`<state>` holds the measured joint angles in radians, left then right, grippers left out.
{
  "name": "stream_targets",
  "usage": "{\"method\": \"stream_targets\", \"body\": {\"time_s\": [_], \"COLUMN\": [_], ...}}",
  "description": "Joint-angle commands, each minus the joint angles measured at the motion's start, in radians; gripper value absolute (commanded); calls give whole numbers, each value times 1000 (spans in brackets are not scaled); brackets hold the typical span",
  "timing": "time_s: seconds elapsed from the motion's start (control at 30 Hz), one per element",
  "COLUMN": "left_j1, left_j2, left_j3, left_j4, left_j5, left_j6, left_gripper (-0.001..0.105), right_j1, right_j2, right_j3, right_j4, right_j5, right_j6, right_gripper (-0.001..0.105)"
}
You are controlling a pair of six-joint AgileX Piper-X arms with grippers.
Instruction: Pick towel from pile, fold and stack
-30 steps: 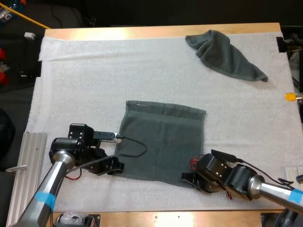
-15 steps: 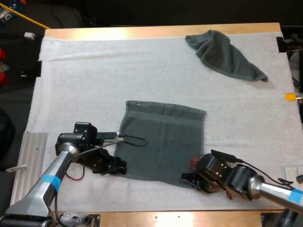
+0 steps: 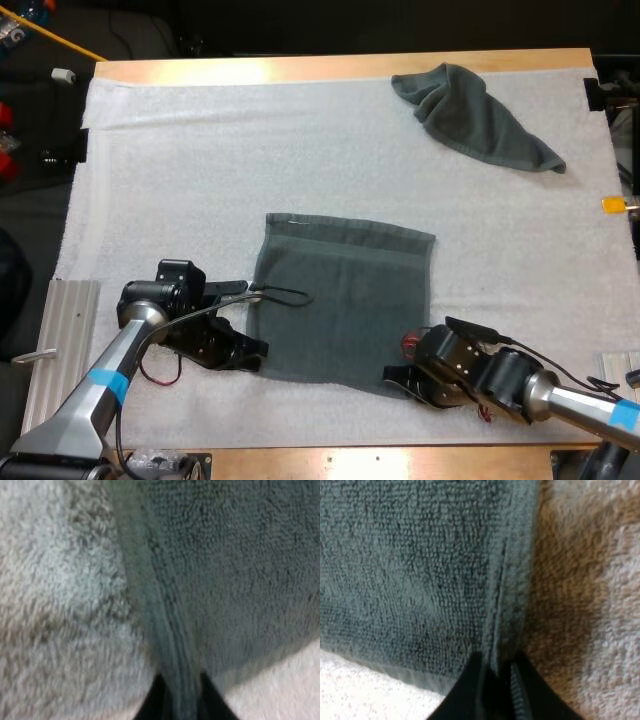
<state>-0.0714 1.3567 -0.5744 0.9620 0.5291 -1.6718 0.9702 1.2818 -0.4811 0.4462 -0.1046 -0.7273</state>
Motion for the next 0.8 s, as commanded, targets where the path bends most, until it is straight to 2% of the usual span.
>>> {"method": "stream_targets", "body": {"time_s": [0.0, 0.23, 0.37, 0.57, 0.77], "left_j1": [-3, -6, -79, -201, -216], "left_j2": [-25, -159, -247, -346, -374], "left_j3": [-6, -6, -6, -6, -6], "left_j4": [24, 130, 196, 312, 320], "left_j5": [7, 57, 22, -116, -109], "left_j6": [5, 5, 11, 14, 16], "left_gripper": [0, 0, 0, 0, 0], "right_j1": [2, 2, 2, 2, 2], "right_j2": [-24, -153, -231, -317, -353], "right_j3": [-4, -3, -13, -43, -43], "right_j4": [8, 10, 90, 273, 276], "right_j5": [-12, -16, -28, -63, -96], "right_j6": [-11, -11, -25, -63, -57], "right_gripper": [0, 0, 0, 0, 0]}}
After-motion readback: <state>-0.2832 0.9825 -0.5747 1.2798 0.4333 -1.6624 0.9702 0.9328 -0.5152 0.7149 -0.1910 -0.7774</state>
